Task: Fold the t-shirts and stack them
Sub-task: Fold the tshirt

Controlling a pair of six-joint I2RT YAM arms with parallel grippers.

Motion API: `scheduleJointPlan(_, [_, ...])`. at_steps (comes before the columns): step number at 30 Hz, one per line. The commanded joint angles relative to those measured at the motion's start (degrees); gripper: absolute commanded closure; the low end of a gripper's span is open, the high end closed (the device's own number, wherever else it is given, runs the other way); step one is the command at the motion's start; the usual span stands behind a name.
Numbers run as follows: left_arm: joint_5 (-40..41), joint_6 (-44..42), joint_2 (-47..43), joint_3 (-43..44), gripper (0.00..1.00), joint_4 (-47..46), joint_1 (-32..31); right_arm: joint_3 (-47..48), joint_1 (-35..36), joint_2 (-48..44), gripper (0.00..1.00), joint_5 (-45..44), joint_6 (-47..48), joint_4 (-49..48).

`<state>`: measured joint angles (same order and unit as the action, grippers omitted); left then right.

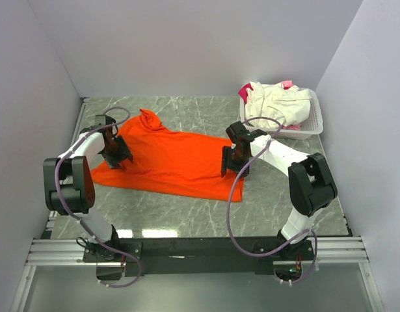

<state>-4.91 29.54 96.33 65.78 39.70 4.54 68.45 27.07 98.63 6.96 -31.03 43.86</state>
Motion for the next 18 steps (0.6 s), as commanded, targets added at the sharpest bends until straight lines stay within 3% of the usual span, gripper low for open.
scheduleJointPlan(1, [-1.7, 0.5, 1.3, -0.7, 0.43, -1.8, -0.8, 2.3, -0.1, 0.4, 0.35, -0.2, -0.1, -0.5])
scheduleJointPlan(9, [-1.7, 0.4, 2.9, -1.6, 0.48, -3.0, -1.5, 1.7, -0.2, 0.2, 0.35, -0.3, -0.4, -0.2])
scheduleJointPlan(12, [-1.9, 0.3, 3.8, -1.0, 0.6, -3.0, -1.9, 1.5, -0.2, 0.0, 0.35, -0.5, -0.5, -0.1])
scheduleJointPlan(16, [-2.6, 0.3, 4.4, 0.1, 0.85, -3.1, -2.2, 1.2, -0.2, -0.3, 0.35, -0.5, -0.9, -0.1])
scheduleJointPlan(18, [-2.9, 0.2, 5.3, 1.2, 0.92, -3.0, -2.5, 1.1, -0.2, -0.4, 0.35, -0.6, -1.0, -0.1])
